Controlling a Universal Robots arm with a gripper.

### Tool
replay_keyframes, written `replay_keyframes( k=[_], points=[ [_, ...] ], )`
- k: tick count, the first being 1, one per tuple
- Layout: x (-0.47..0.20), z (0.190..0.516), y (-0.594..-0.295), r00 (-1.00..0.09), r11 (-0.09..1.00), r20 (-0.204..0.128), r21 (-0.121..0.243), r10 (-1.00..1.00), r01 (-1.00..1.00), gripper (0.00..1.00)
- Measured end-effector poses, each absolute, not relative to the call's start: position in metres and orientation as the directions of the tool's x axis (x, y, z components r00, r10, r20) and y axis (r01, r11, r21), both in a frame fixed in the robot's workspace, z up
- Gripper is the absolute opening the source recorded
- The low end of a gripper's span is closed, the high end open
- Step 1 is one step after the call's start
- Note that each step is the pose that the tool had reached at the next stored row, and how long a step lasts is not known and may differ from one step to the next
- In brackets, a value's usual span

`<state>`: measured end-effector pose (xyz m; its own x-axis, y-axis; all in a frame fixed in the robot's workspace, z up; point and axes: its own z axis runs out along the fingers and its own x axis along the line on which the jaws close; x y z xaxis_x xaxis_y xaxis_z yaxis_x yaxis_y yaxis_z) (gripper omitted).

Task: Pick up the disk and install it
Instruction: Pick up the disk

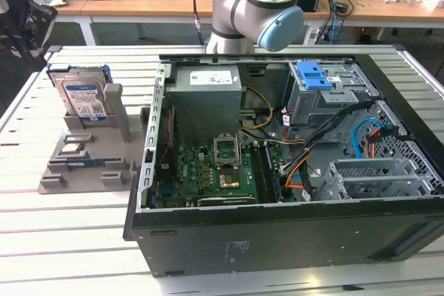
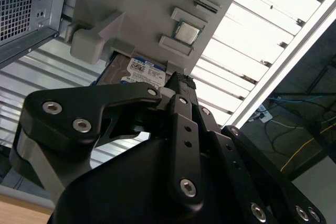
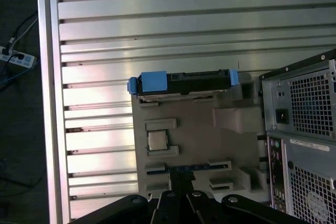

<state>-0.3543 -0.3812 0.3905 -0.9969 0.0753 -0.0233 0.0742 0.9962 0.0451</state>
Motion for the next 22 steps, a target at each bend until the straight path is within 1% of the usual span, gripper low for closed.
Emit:
replay_keyframes(
  k=[2,9,10,11,13,19,22],
  points=[
    [-0.3543,0.3905,-0.3812,-0.997,0.996,-0.023,0.045,0.075,0.074,0.11],
    [-0.3545,0.3905,-0.3812,-0.997,0.996,-0.023,0.045,0.075,0.074,0.53],
    [-0.3545,0.3905,-0.3812,-0.997,0.996,-0.023,0.045,0.075,0.074,0.65],
    [-0.3546,0.3905,-0.3812,-0.997,0.996,-0.023,0.045,0.075,0.074,0.65],
    [-0.3546,0.3905,-0.3812,-0.997,0.996,-0.023,0.045,0.075,0.074,0.78],
    [-0.3547,0.3901,-0.3774,-0.997,0.996,-0.023,0.045,0.073,0.072,0.78],
    [-0.3547,0.3902,-0.3771,-0.999,0.999,-0.023,0.045,0.030,0.029,0.78]
  ],
)
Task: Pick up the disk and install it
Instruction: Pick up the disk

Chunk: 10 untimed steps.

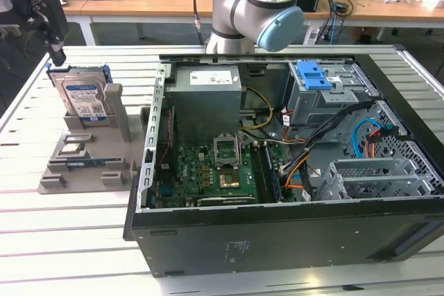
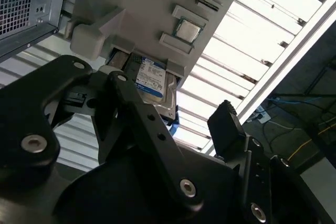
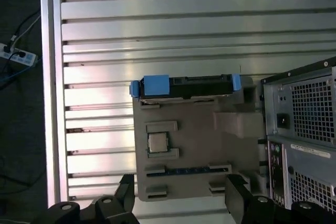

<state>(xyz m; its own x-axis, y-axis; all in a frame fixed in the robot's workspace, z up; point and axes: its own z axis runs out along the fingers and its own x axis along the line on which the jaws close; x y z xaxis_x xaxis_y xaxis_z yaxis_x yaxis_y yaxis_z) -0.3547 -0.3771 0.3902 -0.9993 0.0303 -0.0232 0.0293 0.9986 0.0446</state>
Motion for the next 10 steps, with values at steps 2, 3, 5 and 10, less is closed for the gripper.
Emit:
replay_keyframes(
  k=[2,3,5,10],
  points=[
    [-0.3547,0.3902,-0.3771,-0.999,0.999,-0.023,0.044,-0.030,-0.031,0.78],
    [-0.3547,0.3901,-0.3771,-0.999,0.998,-0.023,0.044,-0.049,-0.050,0.78],
    [-0.3546,0.3901,-0.3771,-0.996,0.995,-0.023,0.039,-0.090,-0.091,0.78],
    [-0.3547,0.3901,-0.3770,-0.978,0.977,-0.022,0.032,-0.209,-0.210,0.78]
  ],
)
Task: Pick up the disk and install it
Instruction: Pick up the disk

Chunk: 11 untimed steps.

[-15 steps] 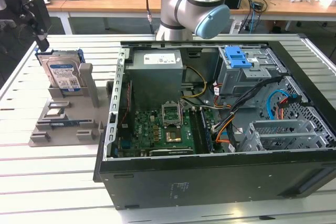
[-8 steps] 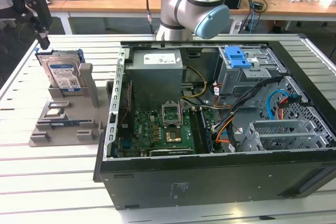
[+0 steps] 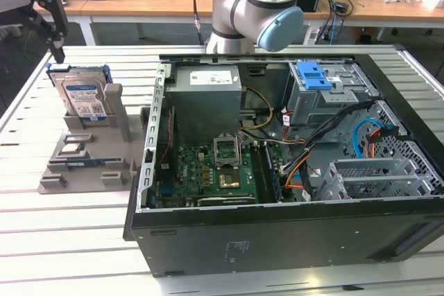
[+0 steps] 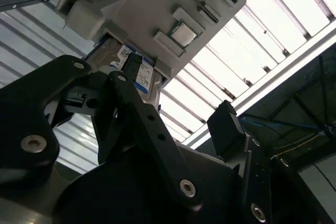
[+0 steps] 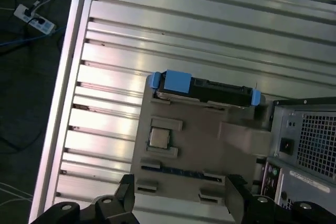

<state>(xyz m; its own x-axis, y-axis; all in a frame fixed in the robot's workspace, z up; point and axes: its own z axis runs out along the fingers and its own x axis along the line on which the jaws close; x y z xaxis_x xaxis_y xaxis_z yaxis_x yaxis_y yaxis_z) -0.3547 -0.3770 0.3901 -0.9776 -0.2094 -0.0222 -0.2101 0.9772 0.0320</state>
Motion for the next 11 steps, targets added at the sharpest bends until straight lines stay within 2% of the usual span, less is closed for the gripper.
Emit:
replay_keyframes(
  k=[11],
  points=[
    [-0.3547,0.3901,-0.3771,-0.879,0.879,-0.022,0.031,-0.476,-0.476,0.78]
  ],
)
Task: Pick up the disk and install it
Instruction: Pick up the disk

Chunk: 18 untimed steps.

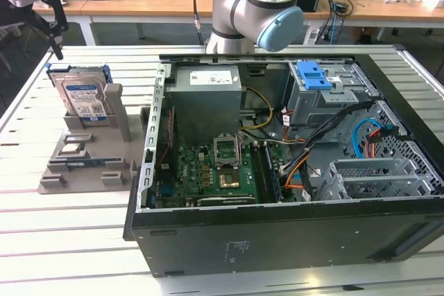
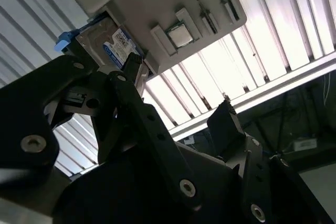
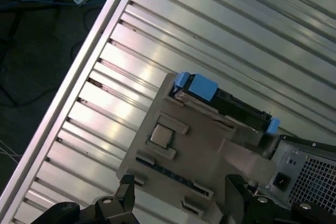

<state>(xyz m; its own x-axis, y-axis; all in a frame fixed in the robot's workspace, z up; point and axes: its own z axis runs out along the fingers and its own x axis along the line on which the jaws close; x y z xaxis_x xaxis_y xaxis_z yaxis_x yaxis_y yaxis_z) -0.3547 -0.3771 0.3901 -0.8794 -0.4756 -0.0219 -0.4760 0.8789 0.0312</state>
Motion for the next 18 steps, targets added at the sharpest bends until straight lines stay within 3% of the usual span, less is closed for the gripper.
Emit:
replay_keyframes(
  k=[18],
  points=[
    [-0.3547,0.3902,-0.3771,-0.721,0.721,-0.022,0.031,-0.692,-0.693,0.78]
  ],
)
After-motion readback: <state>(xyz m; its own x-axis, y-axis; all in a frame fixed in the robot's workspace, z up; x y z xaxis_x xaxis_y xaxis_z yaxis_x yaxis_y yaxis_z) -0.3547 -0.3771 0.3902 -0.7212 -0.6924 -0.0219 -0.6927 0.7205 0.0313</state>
